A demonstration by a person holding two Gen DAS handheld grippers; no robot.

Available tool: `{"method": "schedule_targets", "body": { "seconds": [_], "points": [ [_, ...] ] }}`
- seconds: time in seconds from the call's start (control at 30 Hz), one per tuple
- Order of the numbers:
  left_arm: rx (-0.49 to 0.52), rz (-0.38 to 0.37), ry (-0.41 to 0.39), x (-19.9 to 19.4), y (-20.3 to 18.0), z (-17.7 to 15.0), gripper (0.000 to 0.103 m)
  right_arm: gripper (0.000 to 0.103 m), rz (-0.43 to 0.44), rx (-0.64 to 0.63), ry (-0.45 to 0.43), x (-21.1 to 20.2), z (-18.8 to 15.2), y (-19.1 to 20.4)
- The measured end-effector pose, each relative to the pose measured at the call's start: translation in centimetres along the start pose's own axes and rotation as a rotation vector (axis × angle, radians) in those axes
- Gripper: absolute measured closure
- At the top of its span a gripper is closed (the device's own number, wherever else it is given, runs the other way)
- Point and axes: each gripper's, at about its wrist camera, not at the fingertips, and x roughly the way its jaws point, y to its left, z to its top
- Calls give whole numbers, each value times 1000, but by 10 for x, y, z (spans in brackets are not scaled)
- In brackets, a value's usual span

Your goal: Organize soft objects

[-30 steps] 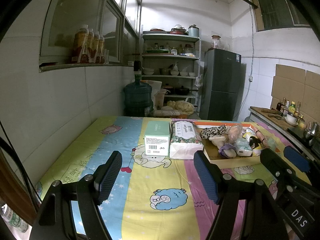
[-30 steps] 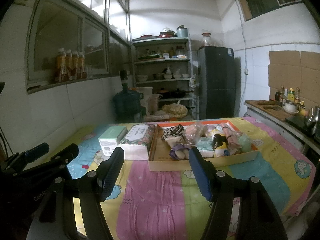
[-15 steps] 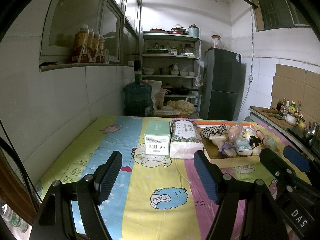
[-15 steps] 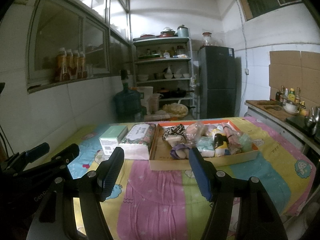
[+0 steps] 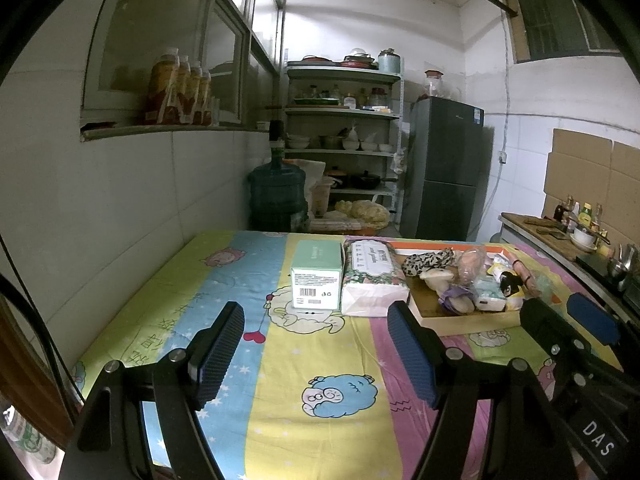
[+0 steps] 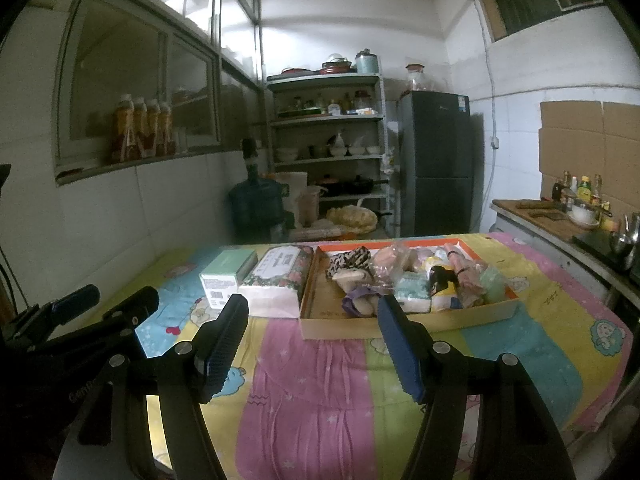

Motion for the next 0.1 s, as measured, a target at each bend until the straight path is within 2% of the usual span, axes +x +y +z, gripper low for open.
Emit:
{"method": "schedule_targets", "body": {
  "seconds": [0.1],
  "points": [
    [0,-1,0,0,1,0,29,34,0,1,0,0,0,0]
  ]
}}
